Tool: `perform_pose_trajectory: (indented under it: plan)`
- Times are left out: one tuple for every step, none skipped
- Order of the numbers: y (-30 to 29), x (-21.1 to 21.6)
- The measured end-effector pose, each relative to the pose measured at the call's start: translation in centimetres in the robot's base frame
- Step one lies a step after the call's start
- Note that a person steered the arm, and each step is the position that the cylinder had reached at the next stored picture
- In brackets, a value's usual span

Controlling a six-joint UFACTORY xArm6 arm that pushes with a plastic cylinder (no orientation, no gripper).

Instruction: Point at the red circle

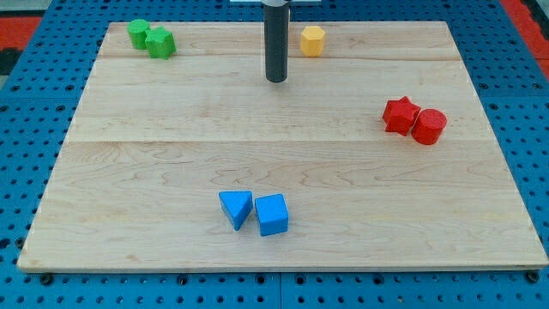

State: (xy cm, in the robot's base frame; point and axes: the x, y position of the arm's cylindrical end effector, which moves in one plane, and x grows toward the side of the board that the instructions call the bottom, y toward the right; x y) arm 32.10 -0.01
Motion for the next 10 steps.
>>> perform_pose_trajectory:
  plan:
    - [0.0, 0.0]
    - [0.2, 2.5]
    - [1.4, 7.4]
    - [9.7, 12.1]
    - [14.5, 21.7]
    - [7.8, 26.5]
    - [7.6, 26.4]
    - [14.3, 24.4]
    - [19.6, 19.5]
    - [22.5, 14.4]
